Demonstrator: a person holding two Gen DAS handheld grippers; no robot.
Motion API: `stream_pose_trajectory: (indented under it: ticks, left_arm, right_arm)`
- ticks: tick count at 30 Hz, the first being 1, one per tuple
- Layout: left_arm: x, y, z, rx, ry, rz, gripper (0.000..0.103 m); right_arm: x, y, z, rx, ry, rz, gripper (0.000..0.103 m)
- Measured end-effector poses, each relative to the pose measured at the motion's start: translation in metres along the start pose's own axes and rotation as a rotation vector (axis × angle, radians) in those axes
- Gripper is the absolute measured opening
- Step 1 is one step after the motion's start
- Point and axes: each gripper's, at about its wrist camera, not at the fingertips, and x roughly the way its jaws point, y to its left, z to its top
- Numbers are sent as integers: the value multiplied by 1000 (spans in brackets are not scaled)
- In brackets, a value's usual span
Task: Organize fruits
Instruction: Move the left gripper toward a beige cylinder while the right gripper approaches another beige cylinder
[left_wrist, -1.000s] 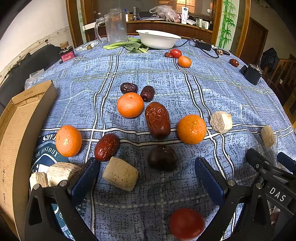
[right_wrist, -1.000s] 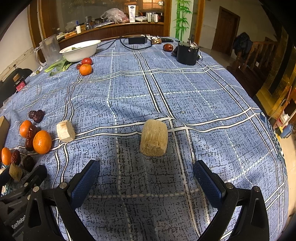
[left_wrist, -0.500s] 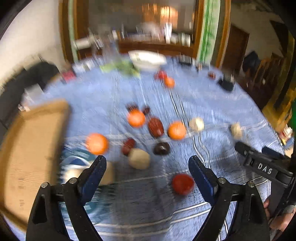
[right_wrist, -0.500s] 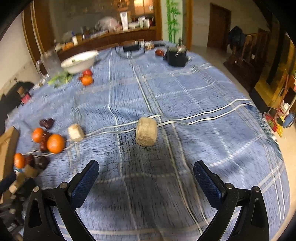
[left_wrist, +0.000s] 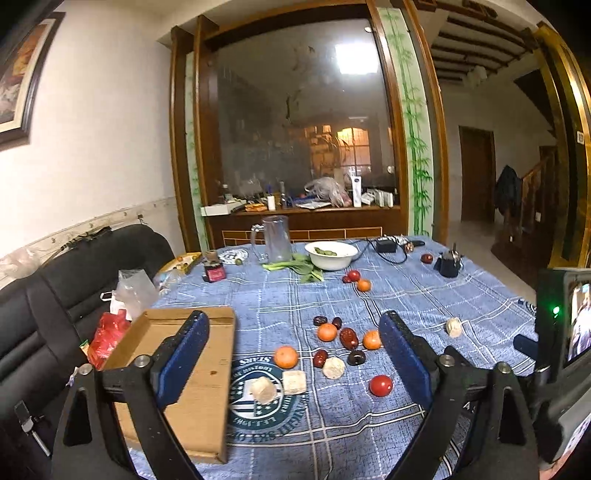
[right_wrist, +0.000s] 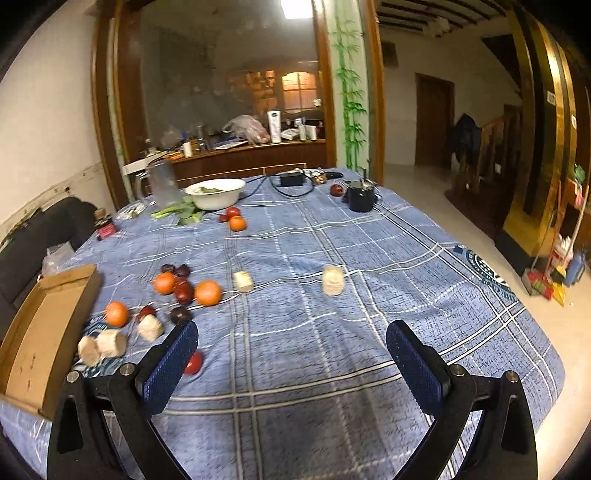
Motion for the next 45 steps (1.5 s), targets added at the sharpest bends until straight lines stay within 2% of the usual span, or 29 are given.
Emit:
stream_pose_trajectory:
  ticks: [2,7,14,23,26,34,40,45]
  left_arm:
    - [-8,6,0,-16,-12,16,97]
    - [-13,22,-2,-58,5,-4,97]
    - [7,28,-12,-89,88,-35,97]
    - [45,24,-35,-96,219,-81,97]
    - [63,36,-42,-106,268,-76,97]
    - [104,95,-55,-245,356,5,97]
    - [126,77,-64,-189,413,-44,97]
    - [137,43,-68,-88,440,-127,97]
  right_arm:
    - [-4,4,-1,-5,3,8,103]
    - [-17,13,-3,-23,-1,28,103]
    - [-16,24,-8,-51,2,43,103]
    - [7,20,-17,-55,50,45,103]
    - [17,12,-17,-53,59,35,103]
    - [51,-47,-6,68,108,-22,102]
    - [69,-52,-3,71,160,41,102]
    - [79,-58,5,42,175,33,102]
